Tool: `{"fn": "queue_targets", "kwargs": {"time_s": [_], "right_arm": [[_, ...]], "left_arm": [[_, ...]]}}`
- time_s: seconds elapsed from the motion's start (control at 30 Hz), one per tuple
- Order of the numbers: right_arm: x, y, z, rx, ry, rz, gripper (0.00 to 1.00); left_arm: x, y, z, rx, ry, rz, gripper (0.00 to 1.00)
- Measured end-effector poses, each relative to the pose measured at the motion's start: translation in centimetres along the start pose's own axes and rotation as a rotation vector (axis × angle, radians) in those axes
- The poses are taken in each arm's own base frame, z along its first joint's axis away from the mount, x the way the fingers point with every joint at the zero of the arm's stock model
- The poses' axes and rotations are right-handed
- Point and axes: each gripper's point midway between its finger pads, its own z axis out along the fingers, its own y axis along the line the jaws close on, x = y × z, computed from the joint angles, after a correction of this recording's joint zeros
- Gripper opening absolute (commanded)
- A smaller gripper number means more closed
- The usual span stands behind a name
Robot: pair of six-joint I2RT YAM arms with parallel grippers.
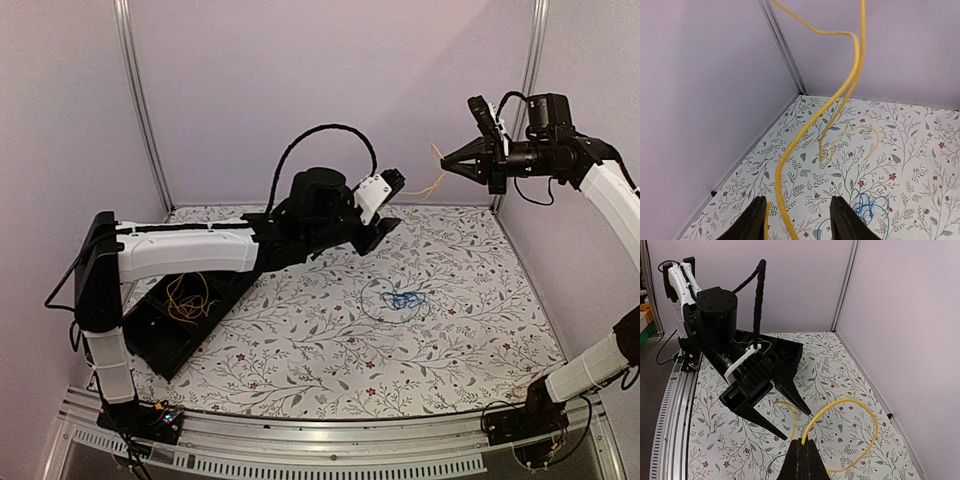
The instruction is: Untangle the cables
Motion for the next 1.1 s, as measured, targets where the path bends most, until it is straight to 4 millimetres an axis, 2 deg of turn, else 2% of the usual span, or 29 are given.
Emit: {"fn": "queue_targets", "kwargs": {"time_s": [0.07,0.2,0.27,0.4,0.47,0.57,0.7,0.77,0.8,1.1], "right_arm": [[0.0,0.1,0.0,-0.001,0.002,0.002,0.00],[-0.2,0.3,-0.2,0.001,0.000,-0.004,0.00],[-0.3,0.4,-0.3,0.002,-0.001,-0.009,0.00],[-0.2,0.5,-0.4,0.002,0.001,-0.007,0.00],[-0.1,0.4,-0.4,0.006,0.003,-0.007,0.00],[-0.3,0.2,-0.6,0.023,0.009,-0.007,0.00],[-2.1,-0.3,-1.5,0.060,-0.006,-0.040,0.00],[-2.7,-0.3,-1.8,0.065,-0.015,-0.048,0.00],[-2.6,-0.2,-1.7,0.061,-0.014,-0.040,0.00],[-2.5,-0.3,-1.6,0.048,-0.022,0.000,0.00]], "left_arm": [[0.5,0.1,0.2,-0.003,0.018,0.003,0.26],[0.2,0.2,0.3,0.007,0.009,-0.014,0.13],[0.1,0.1,0.3,0.018,0.002,-0.024,0.00],[0.0,0.2,0.3,0.027,-0.012,-0.042,0.00],[0.7,0.2,0.1,0.029,-0.010,-0.062,0.00],[3.6,0.4,-0.7,0.039,0.024,-0.116,0.00],[10.9,0.8,-2.1,0.054,0.134,-0.224,0.00],[13.6,0.6,-2.6,0.062,0.186,-0.261,0.00],[14.1,0.6,-2.7,0.064,0.193,-0.274,0.00],[14.2,-0.1,-2.9,0.072,0.199,-0.313,0.00]]}}
